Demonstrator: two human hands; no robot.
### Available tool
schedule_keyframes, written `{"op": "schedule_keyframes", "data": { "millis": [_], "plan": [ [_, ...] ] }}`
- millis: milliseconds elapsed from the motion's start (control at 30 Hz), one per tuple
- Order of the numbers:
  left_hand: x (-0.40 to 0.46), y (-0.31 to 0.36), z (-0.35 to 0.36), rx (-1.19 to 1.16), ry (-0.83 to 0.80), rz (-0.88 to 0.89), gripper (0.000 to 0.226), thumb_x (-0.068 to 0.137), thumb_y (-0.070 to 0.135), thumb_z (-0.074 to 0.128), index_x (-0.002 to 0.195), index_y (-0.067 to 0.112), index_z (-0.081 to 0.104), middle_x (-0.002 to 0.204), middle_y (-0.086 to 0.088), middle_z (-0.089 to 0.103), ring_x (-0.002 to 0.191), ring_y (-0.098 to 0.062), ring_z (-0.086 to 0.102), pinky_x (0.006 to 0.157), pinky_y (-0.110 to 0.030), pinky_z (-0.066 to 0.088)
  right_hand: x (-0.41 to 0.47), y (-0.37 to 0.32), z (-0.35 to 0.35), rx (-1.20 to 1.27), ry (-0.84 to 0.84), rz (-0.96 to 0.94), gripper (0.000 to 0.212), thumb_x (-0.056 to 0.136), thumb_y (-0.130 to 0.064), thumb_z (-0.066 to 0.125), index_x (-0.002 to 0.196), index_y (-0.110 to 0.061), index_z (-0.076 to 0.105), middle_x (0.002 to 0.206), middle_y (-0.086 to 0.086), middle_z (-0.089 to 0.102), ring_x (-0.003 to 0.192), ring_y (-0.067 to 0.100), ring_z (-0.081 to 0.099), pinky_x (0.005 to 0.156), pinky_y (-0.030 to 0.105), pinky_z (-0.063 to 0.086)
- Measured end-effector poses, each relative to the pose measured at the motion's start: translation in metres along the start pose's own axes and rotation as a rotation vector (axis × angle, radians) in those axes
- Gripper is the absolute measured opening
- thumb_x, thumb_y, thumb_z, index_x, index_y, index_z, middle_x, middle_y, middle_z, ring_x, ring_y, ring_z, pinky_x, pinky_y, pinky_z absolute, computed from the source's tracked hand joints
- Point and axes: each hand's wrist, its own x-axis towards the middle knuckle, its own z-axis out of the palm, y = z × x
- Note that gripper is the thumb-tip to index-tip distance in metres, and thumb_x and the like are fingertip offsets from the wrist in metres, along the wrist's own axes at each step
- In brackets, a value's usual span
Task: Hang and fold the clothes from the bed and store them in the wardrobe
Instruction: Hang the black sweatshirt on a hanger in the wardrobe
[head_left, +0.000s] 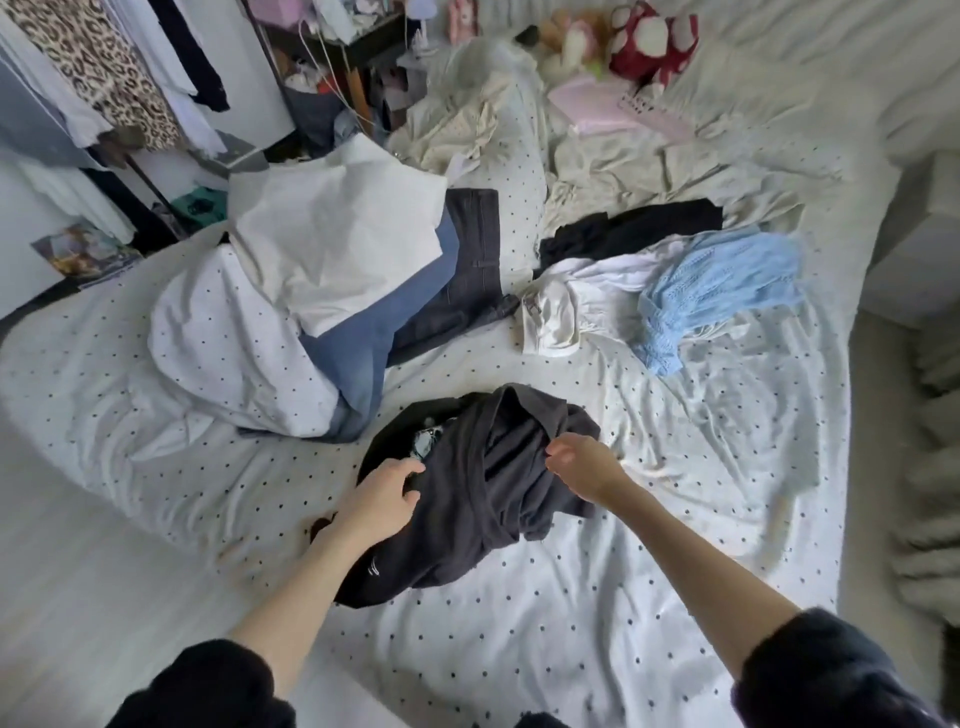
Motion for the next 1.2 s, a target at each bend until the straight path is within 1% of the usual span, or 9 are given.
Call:
{"op": "schedule_keyframes", "data": {
  "millis": [200,300,367,433,600,700,833,900,1200],
  "plan": [
    [0.036,0.027,0.031,0.021,0.075,0.107,0.060,0.095,0.021,0.051,0.148,0.015,0.024,0.153,-0.005,0.026,0.140,-0.021,0.026,0.112,-0.038,0.028,0.039,0.013,0.024,0.094,0.119,0.173,0.035,0.090,-0.032,0.055,0.114,-0.007,0.050,0.106,0.009,0.059,0.108,0.030,0.055,0.079,0.029,0.037],
    [0.058,0.033,0.039,-0.002,0.002,0.041,0.067,0.095,0.028,0.053,0.150,0.015,0.017,0.154,-0.005,0.025,0.140,-0.022,0.026,0.112,-0.038,0.028,0.060,0.014,0.029,0.110,0.140,0.207,0.038,0.090,-0.036,0.055,0.118,-0.011,0.050,0.113,0.008,0.058,0.112,0.031,0.053,0.095,0.039,0.040],
    [0.063,0.033,0.041,0.000,-0.046,0.012,0.058,0.095,0.030,0.053,0.146,0.014,0.031,0.145,-0.006,0.040,0.131,-0.022,0.040,0.108,-0.036,0.034,0.067,0.012,0.025,0.058,0.146,0.224,0.011,0.089,-0.028,0.050,0.090,-0.018,0.057,0.094,0.003,0.059,0.105,0.031,0.055,0.100,0.047,0.036],
    [0.060,0.032,0.037,-0.017,-0.033,0.005,0.047,0.094,0.030,0.053,0.138,0.016,0.044,0.132,-0.005,0.054,0.118,-0.020,0.051,0.102,-0.035,0.040,0.069,0.010,0.018,0.073,0.220,0.215,0.023,0.089,-0.020,0.047,0.066,-0.019,0.048,0.079,0.002,0.055,0.096,0.031,0.056,0.097,0.046,0.039],
    [0.062,0.052,0.000,-0.033,0.166,0.201,0.065,0.093,0.023,0.055,0.148,0.020,0.022,0.151,-0.003,0.030,0.135,-0.020,0.035,0.109,-0.039,0.033,0.058,-0.015,-0.009,0.299,0.288,-0.080,0.013,0.092,-0.013,0.051,0.085,-0.003,0.056,0.068,0.005,0.053,0.070,0.023,0.049,0.067,0.029,0.035],
    [0.071,0.092,-0.036,0.113,0.198,0.419,0.074,0.091,0.021,0.059,0.150,0.029,0.014,0.157,0.005,0.018,0.143,-0.014,0.018,0.113,-0.036,0.023,0.038,-0.040,-0.034,0.311,0.196,-0.334,0.016,0.091,-0.007,0.053,0.084,0.007,0.054,0.073,0.021,0.056,0.072,0.035,0.050,0.074,0.036,0.042],
    [0.069,0.133,-0.070,0.032,0.119,0.448,0.018,0.089,0.018,0.062,0.106,0.022,0.064,0.097,0.006,0.063,0.099,-0.013,0.059,0.083,-0.029,0.045,0.010,-0.063,-0.068,0.319,0.233,-0.460,0.011,0.091,-0.005,0.055,0.087,0.003,0.061,0.083,0.019,0.064,0.084,0.035,0.060,0.083,0.042,0.046],
    [0.056,0.138,-0.087,-0.025,0.208,0.455,0.011,0.088,0.025,0.064,0.078,0.022,0.061,0.067,0.011,0.058,0.068,-0.004,0.057,0.065,-0.028,0.046,-0.002,-0.072,-0.086,0.289,0.294,-0.468,0.011,0.091,-0.007,0.055,0.084,-0.002,0.061,0.080,0.014,0.064,0.083,0.033,0.059,0.081,0.041,0.045],
    [-0.049,0.147,-0.212,-0.380,0.705,0.558,0.025,0.086,0.006,0.059,0.071,0.026,0.053,0.066,0.010,0.057,0.050,-0.008,0.057,0.053,-0.018,0.044,-0.061,-0.179,-0.112,0.232,0.349,-0.721,0.004,0.094,-0.014,0.054,0.092,-0.011,0.056,0.073,-0.003,0.055,0.079,0.022,0.054,0.081,0.035,0.042]
  ]
}}
